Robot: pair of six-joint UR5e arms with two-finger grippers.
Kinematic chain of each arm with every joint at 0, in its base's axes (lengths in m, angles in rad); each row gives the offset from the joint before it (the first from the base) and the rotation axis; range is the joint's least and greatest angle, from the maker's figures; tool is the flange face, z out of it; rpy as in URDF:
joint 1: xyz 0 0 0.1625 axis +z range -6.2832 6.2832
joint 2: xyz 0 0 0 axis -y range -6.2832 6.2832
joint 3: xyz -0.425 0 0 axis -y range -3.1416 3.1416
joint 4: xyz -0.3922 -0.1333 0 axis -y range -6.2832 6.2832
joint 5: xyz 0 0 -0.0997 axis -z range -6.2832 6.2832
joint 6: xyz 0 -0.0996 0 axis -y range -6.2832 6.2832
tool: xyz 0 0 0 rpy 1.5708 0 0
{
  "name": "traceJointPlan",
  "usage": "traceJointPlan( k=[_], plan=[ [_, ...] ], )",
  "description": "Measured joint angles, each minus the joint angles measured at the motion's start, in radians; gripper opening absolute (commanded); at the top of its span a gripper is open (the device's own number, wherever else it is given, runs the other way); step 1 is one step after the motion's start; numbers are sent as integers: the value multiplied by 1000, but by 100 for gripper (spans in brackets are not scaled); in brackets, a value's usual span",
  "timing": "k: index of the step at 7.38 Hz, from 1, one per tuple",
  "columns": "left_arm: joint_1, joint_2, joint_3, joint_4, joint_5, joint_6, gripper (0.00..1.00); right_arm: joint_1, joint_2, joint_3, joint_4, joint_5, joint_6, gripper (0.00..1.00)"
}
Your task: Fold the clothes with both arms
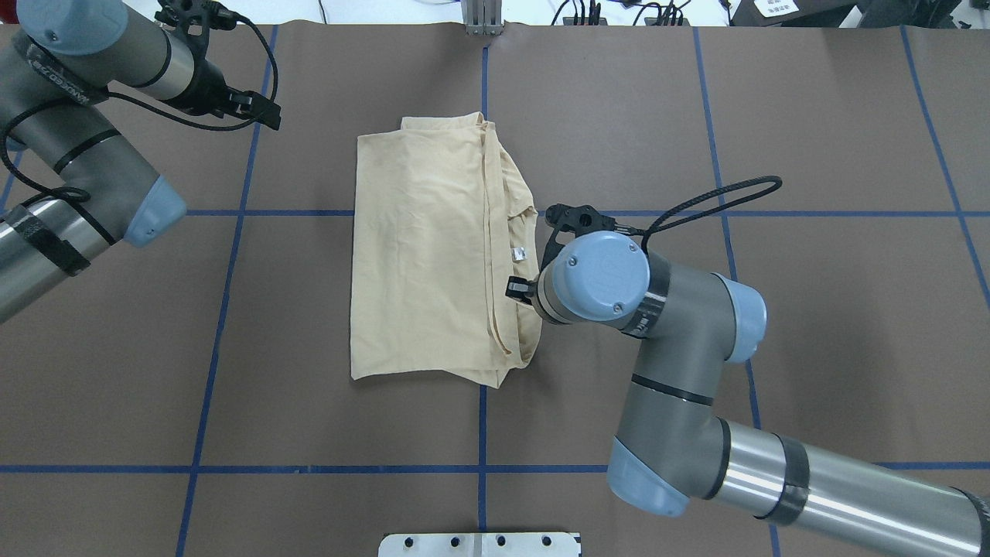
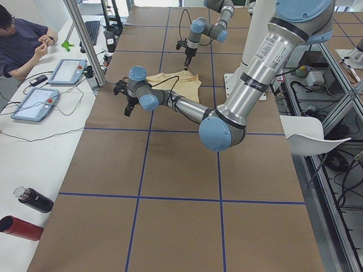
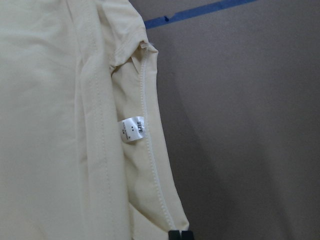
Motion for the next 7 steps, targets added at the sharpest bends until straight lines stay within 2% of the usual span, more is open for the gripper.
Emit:
traceJointPlan(
  k=[1,2,5,7],
  plan=[
    [1,5,-4,0,0,0,100,-8,-14,13,-2,-2,0,0],
    [2,14,-13,-1,0,0,100,-11,-23,18,-2,-3,-1,99],
    [2,22,-26,0,-1,0,100,-7,-11,16,-23,-23,-19,100],
    [2,23,-28,0,-2,-1,100,-3,84,-27,-124,-31,-82,100]
  ],
)
